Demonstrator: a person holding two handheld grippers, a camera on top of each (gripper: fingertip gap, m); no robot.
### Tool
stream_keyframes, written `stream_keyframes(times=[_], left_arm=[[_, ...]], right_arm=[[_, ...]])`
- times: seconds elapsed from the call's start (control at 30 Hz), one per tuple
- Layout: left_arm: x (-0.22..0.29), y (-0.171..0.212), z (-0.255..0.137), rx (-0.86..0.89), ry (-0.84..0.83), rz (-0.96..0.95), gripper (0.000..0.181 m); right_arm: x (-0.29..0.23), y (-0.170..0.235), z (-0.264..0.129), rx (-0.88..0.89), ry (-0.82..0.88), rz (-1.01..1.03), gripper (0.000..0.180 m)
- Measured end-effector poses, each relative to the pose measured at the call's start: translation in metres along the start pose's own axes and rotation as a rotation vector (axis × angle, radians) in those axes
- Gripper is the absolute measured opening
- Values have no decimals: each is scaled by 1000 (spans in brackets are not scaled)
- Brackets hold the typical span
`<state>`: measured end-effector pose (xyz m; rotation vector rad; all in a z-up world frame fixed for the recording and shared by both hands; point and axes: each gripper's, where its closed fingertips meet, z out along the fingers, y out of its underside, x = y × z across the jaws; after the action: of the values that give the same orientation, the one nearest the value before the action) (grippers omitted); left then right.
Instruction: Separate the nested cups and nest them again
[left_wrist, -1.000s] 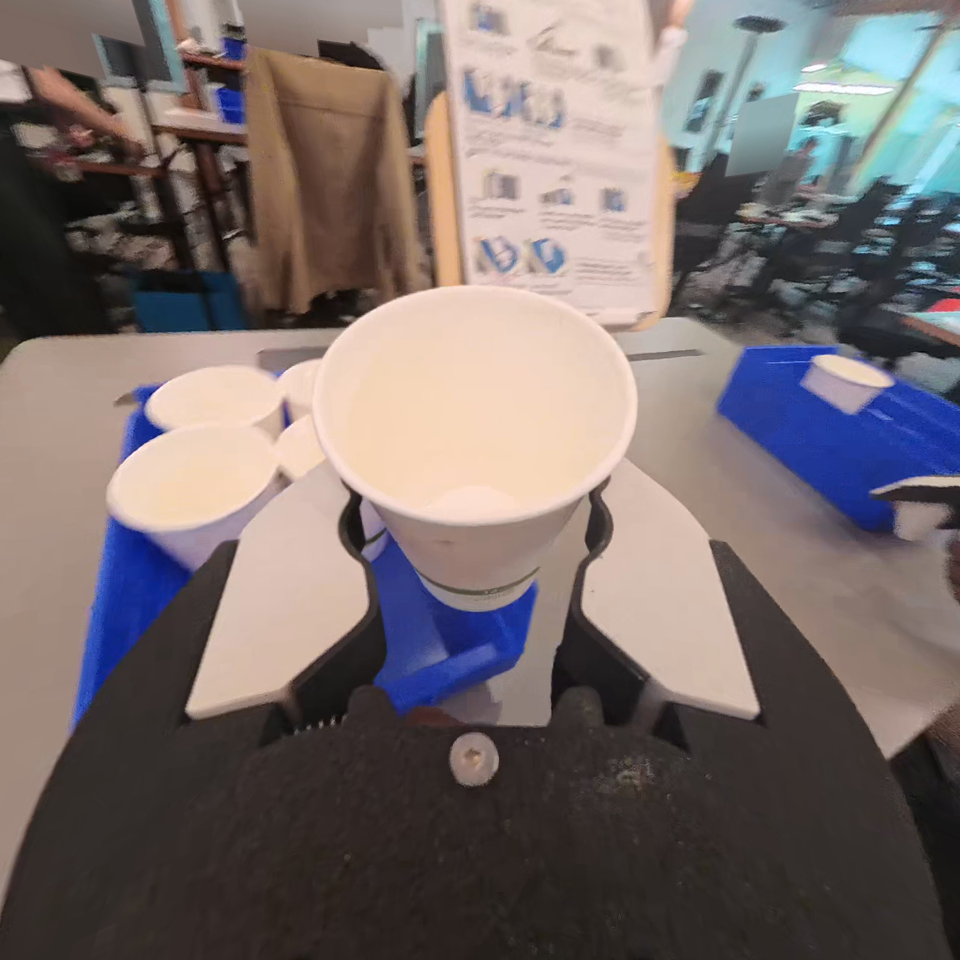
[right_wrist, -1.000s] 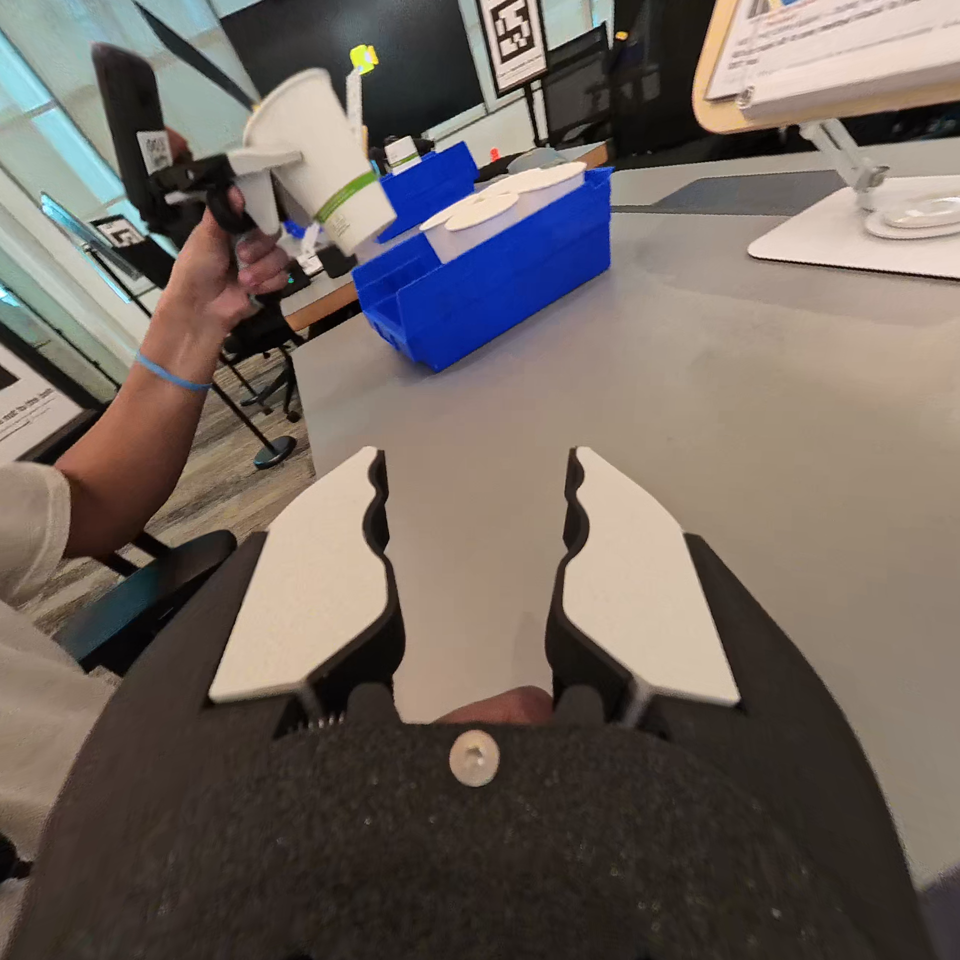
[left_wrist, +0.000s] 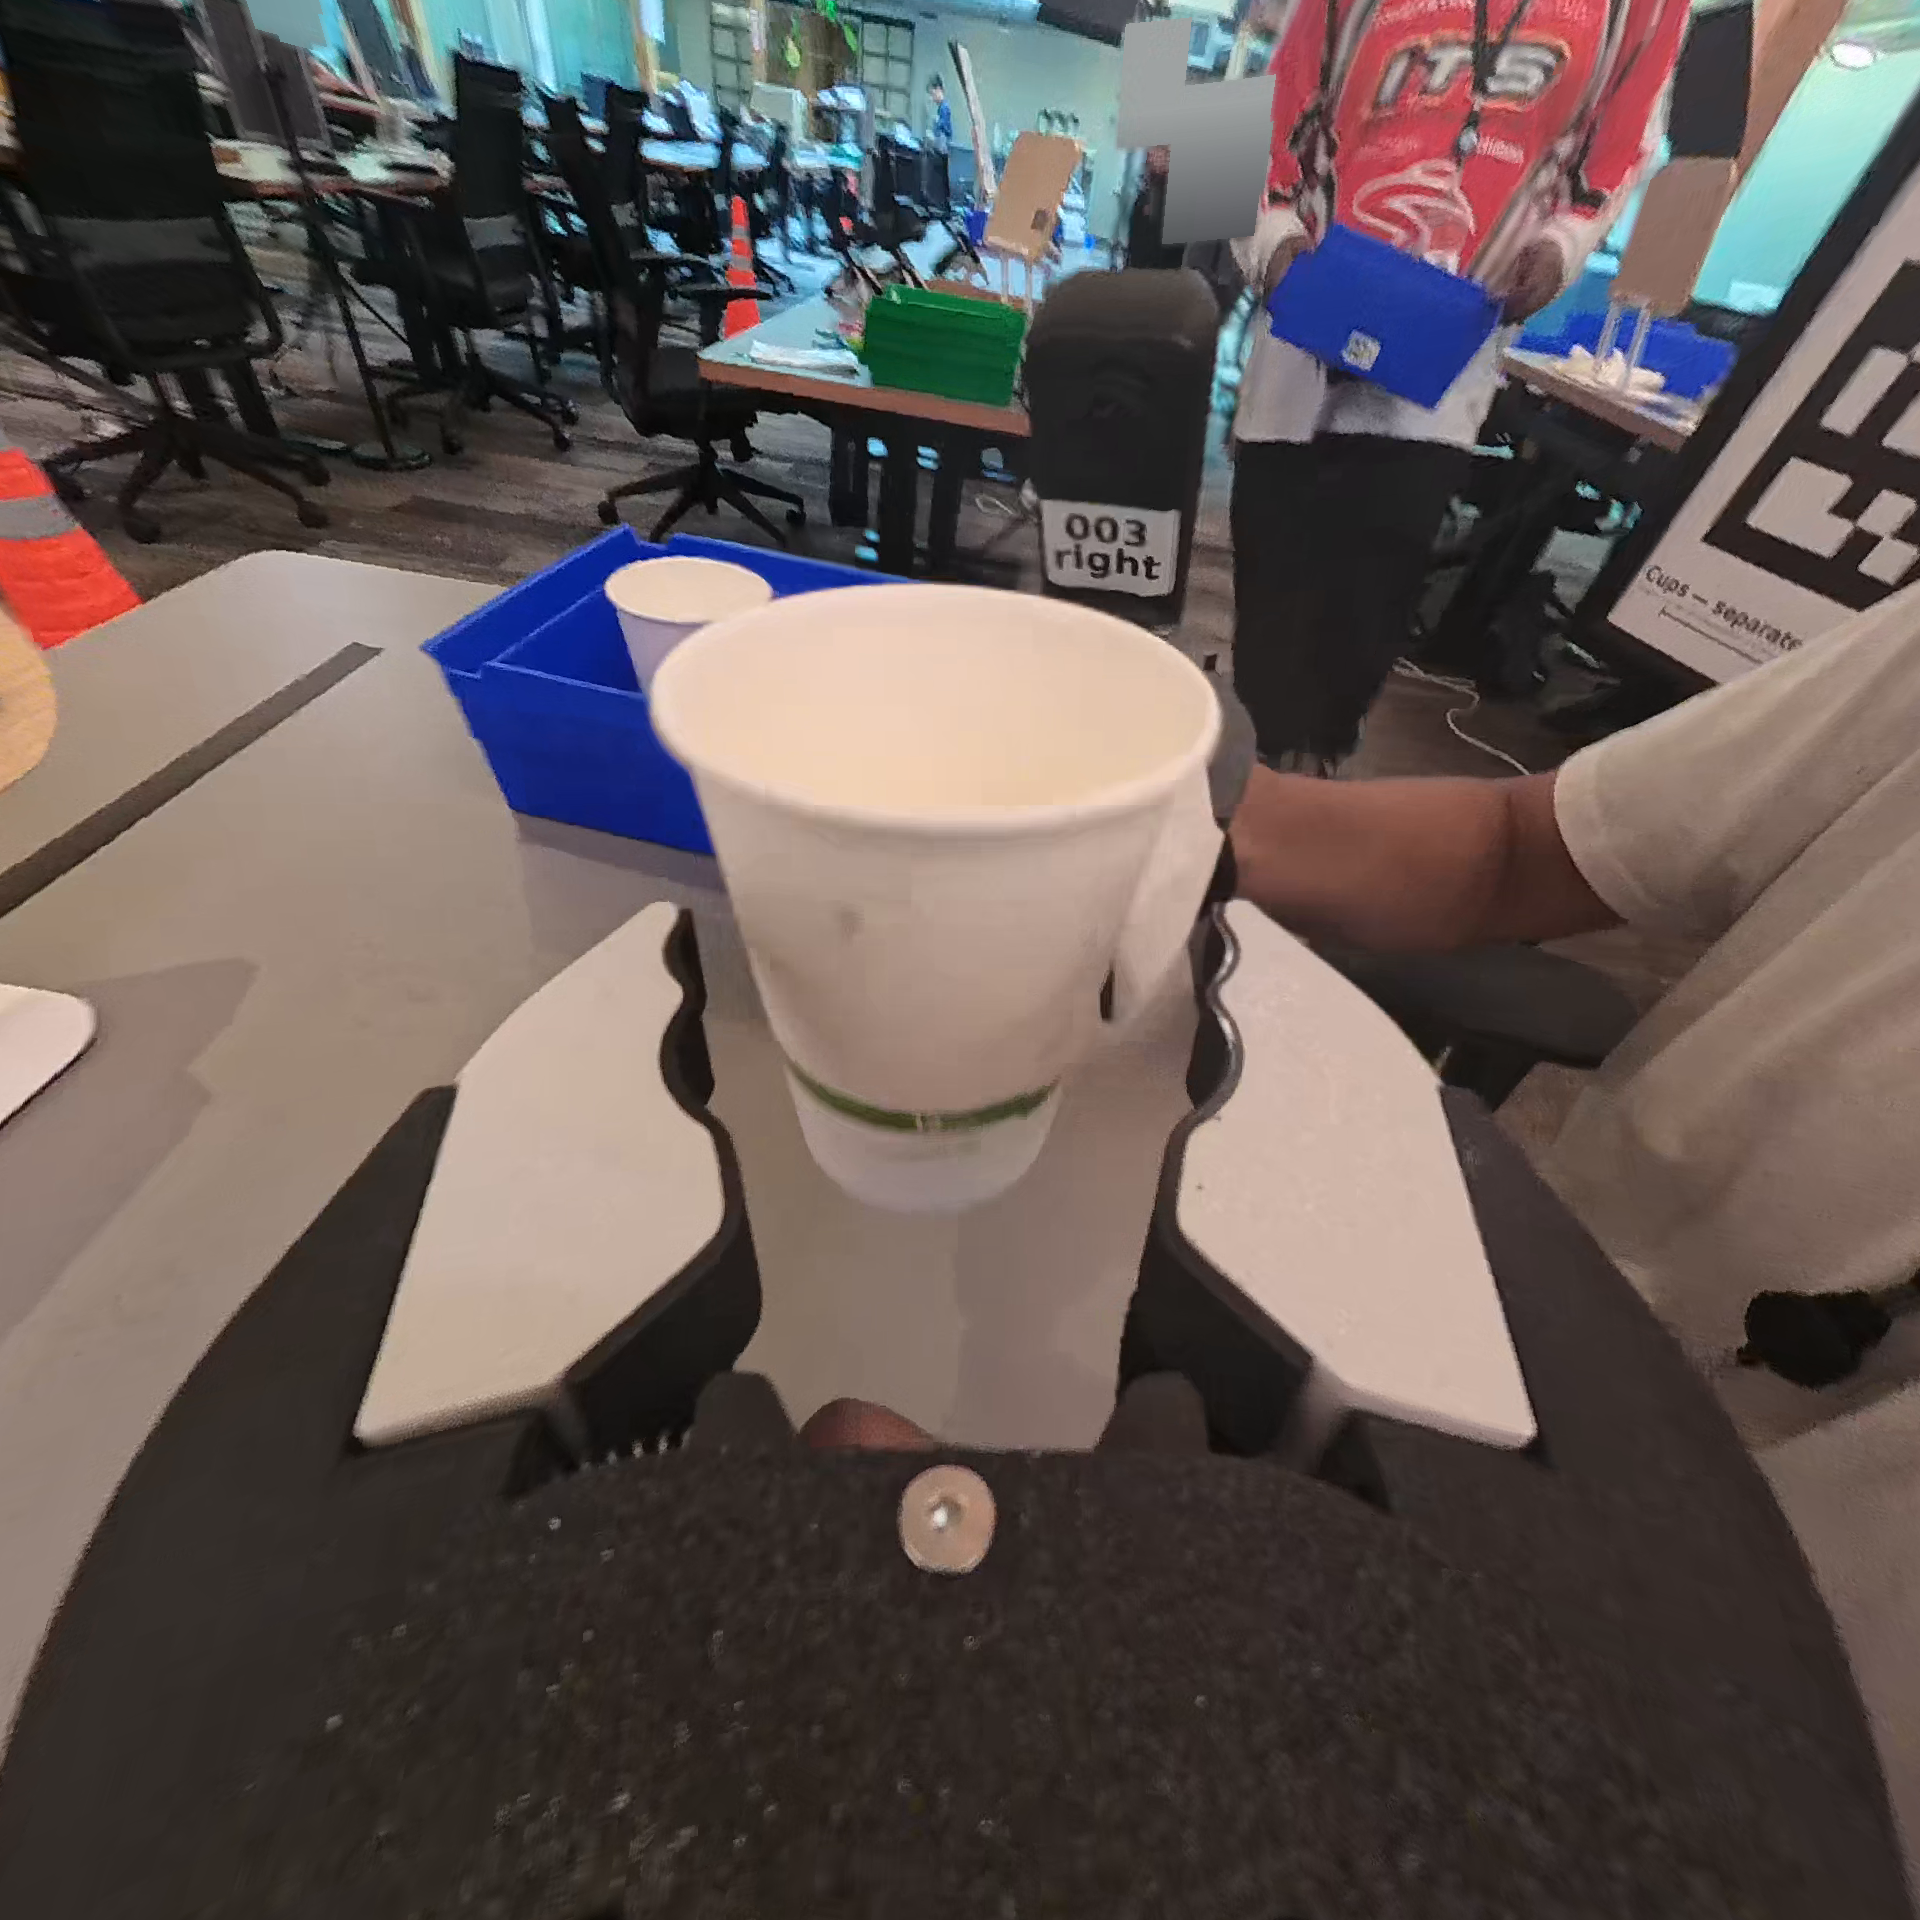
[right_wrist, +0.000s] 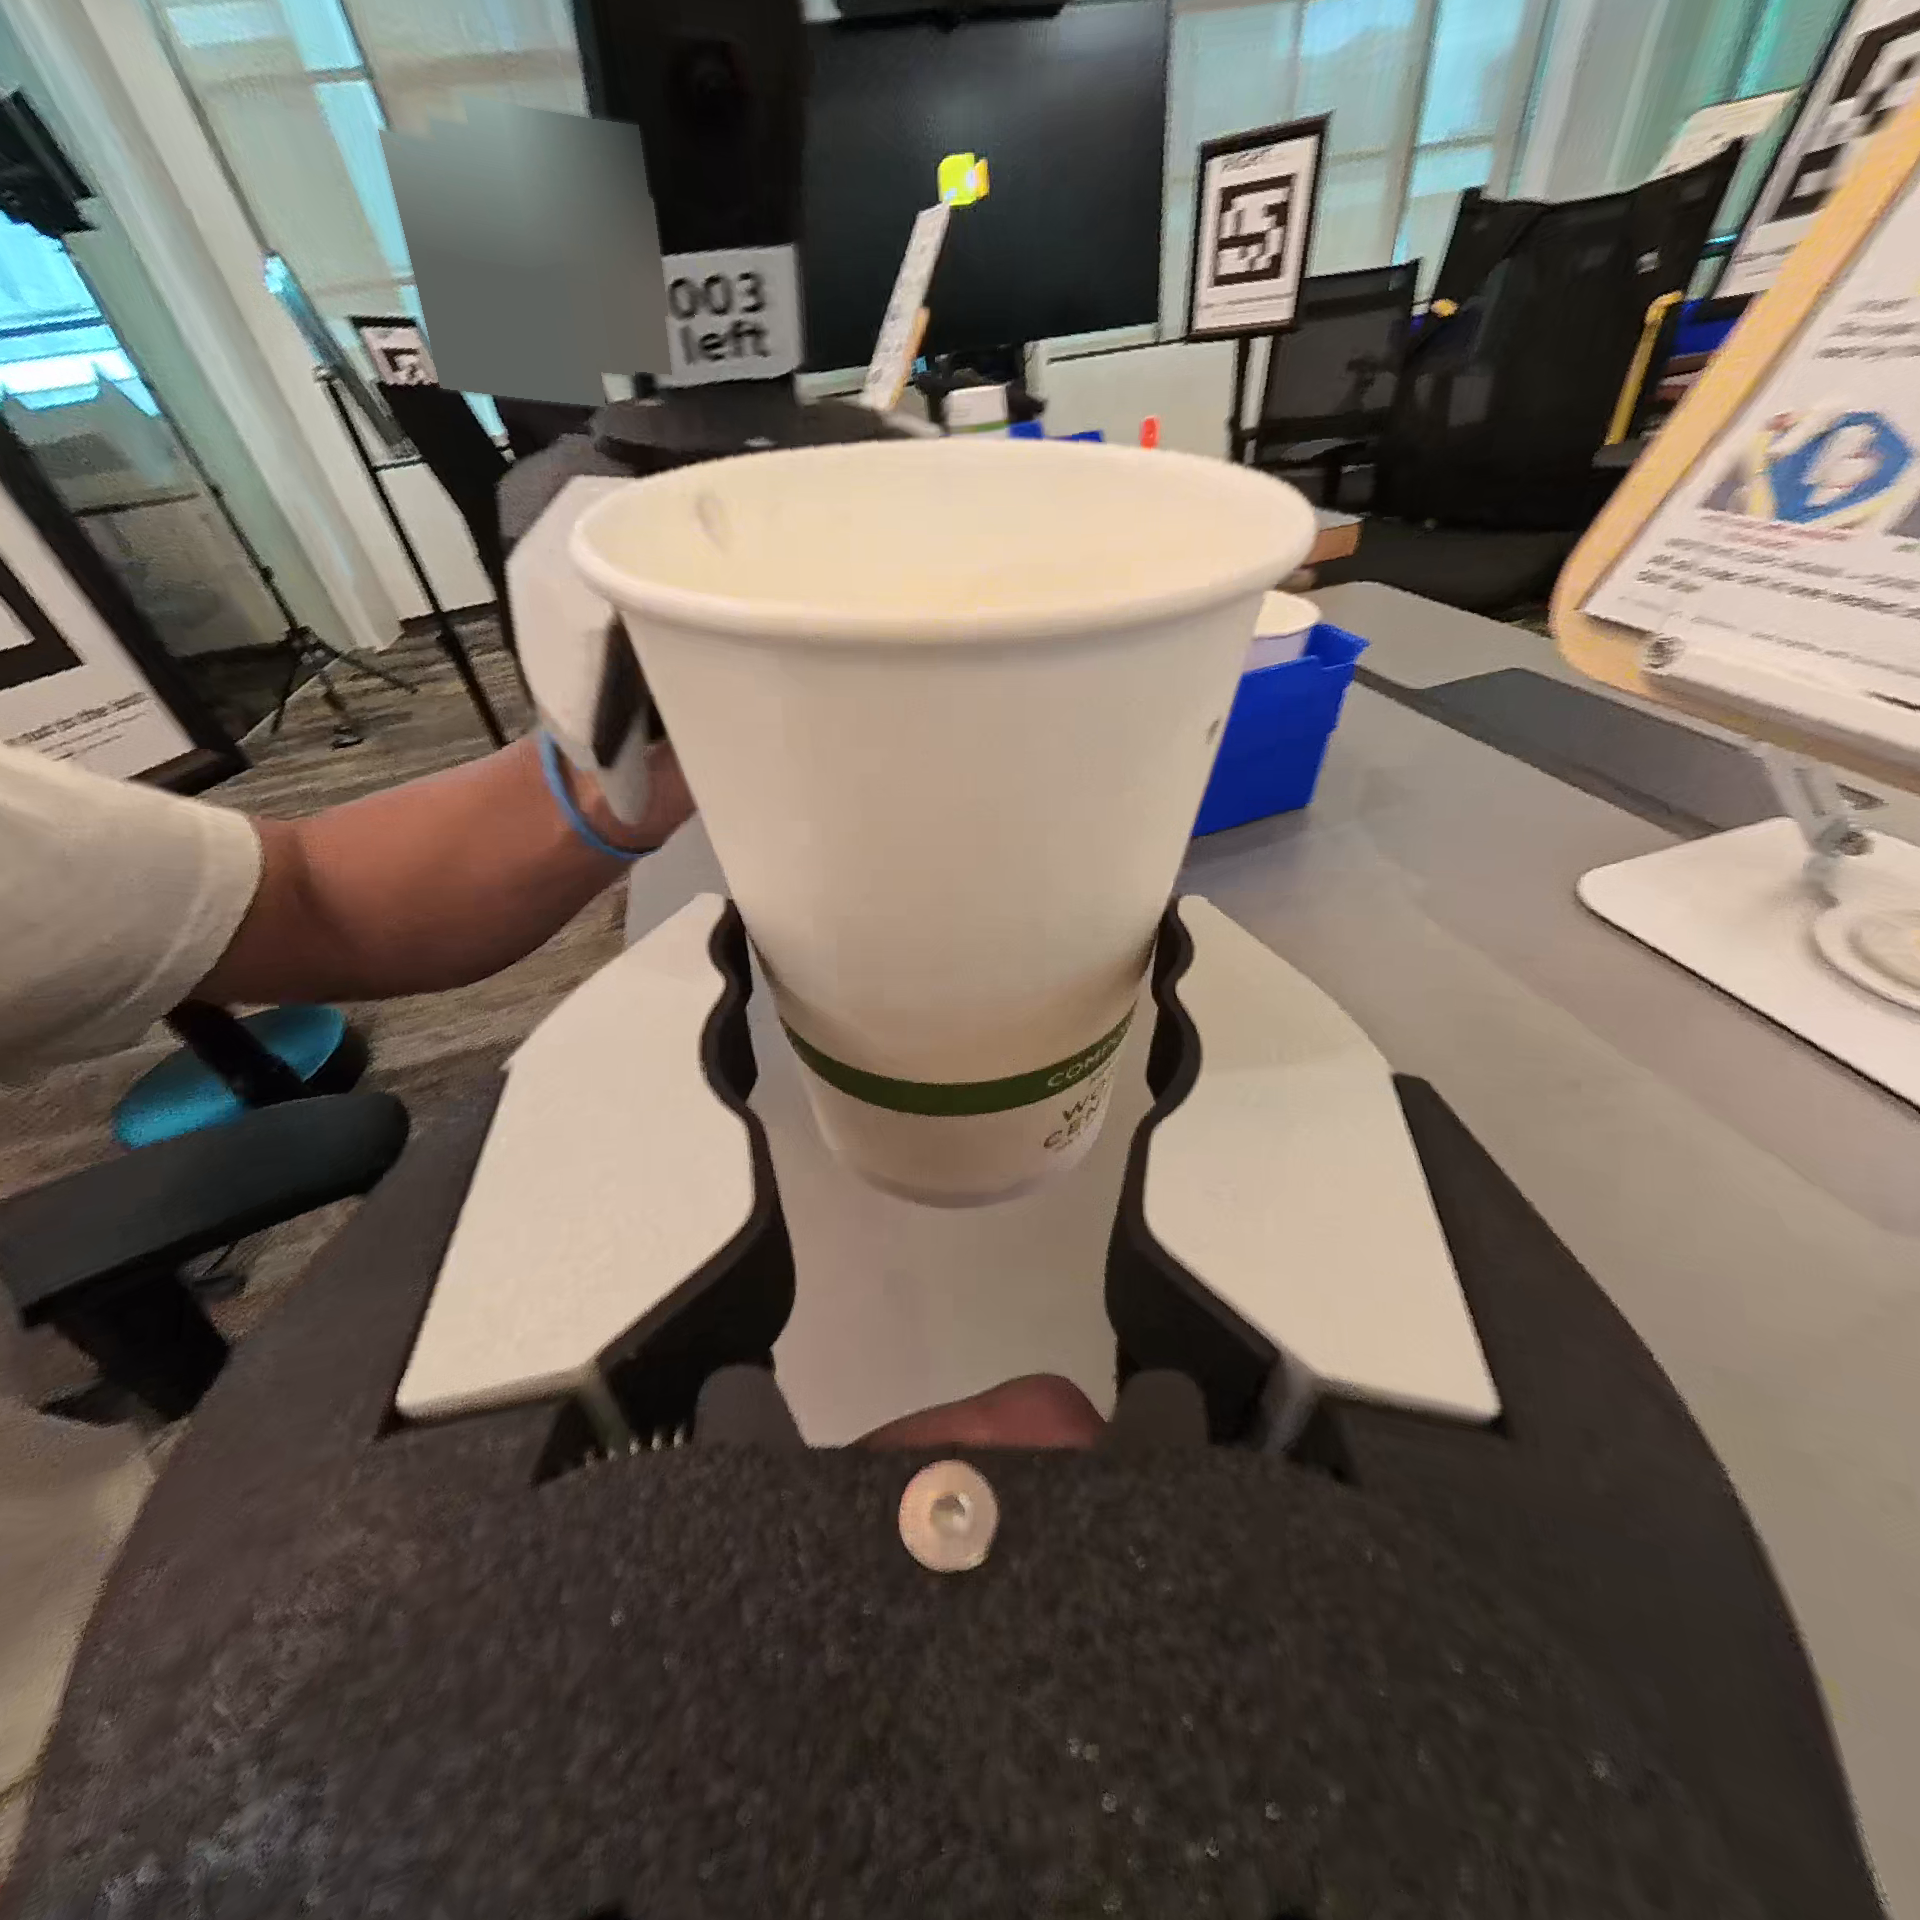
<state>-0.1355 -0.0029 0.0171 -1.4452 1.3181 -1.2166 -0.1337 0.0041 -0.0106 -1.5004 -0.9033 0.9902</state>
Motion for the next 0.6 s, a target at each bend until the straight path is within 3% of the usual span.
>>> stream_keyframes(times=[0.1,0.17,0.3,0.43,0.6], left_arm=[[-11,2,-23,49,-143,-27,92],[-34,15,-45,53,-375,-71,88],[-62,60,-95,44,-783,-203,82],[-55,87,-124,151,-918,-327,78],[-46,98,-132,131,-975,-292,74]], right_arm=[[13,-6,-24,44,97,13,74],[27,-15,-50,93,202,17,74],[87,-43,-145,218,590,22,74],[165,-39,-249,211,1027,52,74],[231,2,-283,39,1214,129,74]])
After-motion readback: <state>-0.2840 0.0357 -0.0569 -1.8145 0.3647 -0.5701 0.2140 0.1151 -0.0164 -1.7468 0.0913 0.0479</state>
